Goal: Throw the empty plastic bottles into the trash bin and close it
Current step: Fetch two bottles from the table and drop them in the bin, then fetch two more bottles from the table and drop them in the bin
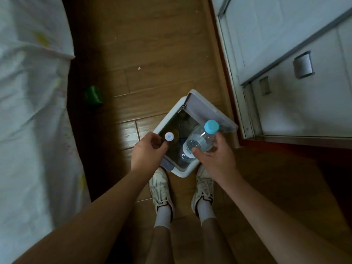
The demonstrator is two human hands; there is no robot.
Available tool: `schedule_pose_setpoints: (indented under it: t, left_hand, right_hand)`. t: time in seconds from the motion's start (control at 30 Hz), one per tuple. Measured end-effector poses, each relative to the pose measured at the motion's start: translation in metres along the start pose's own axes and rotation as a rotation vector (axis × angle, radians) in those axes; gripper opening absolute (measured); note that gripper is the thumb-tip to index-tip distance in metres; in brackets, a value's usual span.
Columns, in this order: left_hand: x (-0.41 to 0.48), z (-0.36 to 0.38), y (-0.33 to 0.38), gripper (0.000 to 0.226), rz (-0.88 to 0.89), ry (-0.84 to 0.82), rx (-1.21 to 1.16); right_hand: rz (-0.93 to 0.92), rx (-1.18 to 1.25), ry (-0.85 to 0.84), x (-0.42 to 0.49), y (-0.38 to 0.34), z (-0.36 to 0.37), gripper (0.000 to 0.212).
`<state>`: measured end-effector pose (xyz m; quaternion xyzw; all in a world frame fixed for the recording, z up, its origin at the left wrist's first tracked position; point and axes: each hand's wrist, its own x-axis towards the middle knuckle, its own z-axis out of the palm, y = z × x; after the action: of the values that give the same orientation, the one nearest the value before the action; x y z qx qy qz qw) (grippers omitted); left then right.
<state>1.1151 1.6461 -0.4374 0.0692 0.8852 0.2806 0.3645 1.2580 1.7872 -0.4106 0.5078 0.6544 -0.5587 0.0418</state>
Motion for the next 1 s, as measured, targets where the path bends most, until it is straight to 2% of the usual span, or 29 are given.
schedule_pose_setpoints:
  t: [0.1,0.33,0.43,0.53,0.63,0.77,0.9,1.0]
  left_hand:
    - [0.002,-0.004,-0.005,0.01,-0.024,0.008,0.036]
    - [-0.006,-0.028,-0.036,0.016,-0.035,-0.091,0.139]
    - [-0.01,-0.04,-0.057,0.017,-0.068,-0.129,0.158]
    - [-0.015,-0.048,-0.076,0.016,-0.099,-0.159,0.17]
    - [-0.026,-0.05,-0.096,0.014,-0.15,-0.186,0.177]
    - [-0.047,-0.052,-0.119,0.012,-0.198,-0.23,0.181]
    - [-0.075,-0.067,-0.123,0.008,-0.187,-0.212,0.173]
    - [-0.098,-0.087,-0.111,0.006,-0.147,-0.207,0.178]
  right_hand:
    - [0.009,-0.03,0.009,0.005,0.004,0.0,0.073]
    - [-0.073,-0.251,0.062,0.017,-0.004,0.005,0.078]
    - [-0.045,-0.271,0.079,0.023,-0.006,0.012,0.062]
    - [0.091,-0.182,0.106,0.023,0.002,0.017,0.04]
    - [0.197,-0.122,0.064,0.018,0.017,0.014,0.035]
    - [0.251,-0.174,-0.066,0.001,0.032,0.003,0.023]
    - [0.286,-0.195,-0.153,-0.027,0.034,-0.016,0.017]
    - [0.318,-0.16,-0.156,-0.057,0.026,-0.033,0.013]
